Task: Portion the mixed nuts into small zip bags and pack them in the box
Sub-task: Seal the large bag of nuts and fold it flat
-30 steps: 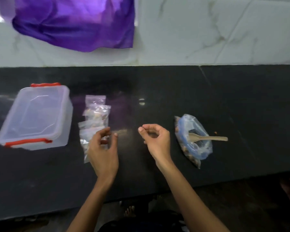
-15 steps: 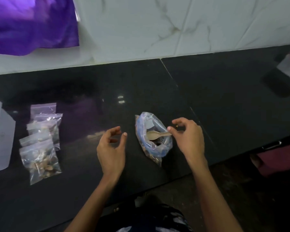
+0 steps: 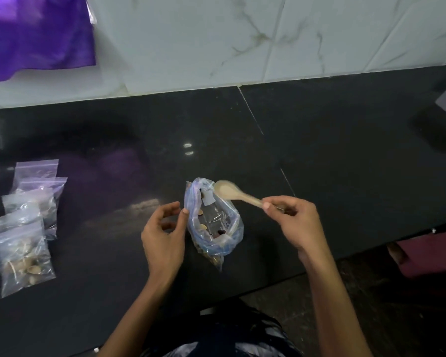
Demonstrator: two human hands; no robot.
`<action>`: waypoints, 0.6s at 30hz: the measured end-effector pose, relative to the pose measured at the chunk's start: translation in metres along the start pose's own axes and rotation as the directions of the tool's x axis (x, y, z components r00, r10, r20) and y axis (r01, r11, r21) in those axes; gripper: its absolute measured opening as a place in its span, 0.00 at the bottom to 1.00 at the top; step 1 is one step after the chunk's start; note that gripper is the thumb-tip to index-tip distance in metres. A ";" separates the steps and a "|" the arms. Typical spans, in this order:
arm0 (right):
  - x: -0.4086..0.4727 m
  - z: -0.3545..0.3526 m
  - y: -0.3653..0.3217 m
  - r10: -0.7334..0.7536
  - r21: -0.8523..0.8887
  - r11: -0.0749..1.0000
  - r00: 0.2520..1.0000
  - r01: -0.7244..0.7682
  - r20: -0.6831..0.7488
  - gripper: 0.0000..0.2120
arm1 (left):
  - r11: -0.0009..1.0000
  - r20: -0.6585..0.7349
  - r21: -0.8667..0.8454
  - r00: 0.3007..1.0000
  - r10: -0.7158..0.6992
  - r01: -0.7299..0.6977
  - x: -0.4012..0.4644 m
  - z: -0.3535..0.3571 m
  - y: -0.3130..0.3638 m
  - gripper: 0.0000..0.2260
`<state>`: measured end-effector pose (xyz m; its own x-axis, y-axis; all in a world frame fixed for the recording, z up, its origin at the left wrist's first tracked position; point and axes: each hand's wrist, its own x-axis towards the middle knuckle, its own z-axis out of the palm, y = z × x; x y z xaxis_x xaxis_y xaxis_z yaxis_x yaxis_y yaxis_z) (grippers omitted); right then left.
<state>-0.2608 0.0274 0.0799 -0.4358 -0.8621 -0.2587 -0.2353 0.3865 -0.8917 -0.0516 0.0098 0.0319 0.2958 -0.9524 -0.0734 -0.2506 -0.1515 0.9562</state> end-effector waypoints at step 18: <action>0.017 0.024 0.069 -0.088 -0.399 0.909 0.880 -0.121 -0.466 0.03 | 0.998 -0.038 -0.052 0.999 -0.031 0.029 -0.007 0.013 -0.001 0.03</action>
<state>-0.2638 0.0314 0.0050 -0.7682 -0.6398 0.0239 -0.5079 0.5863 -0.6311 -0.0656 0.0131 0.0276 0.3382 -0.9366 -0.0919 -0.1938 -0.1649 0.9671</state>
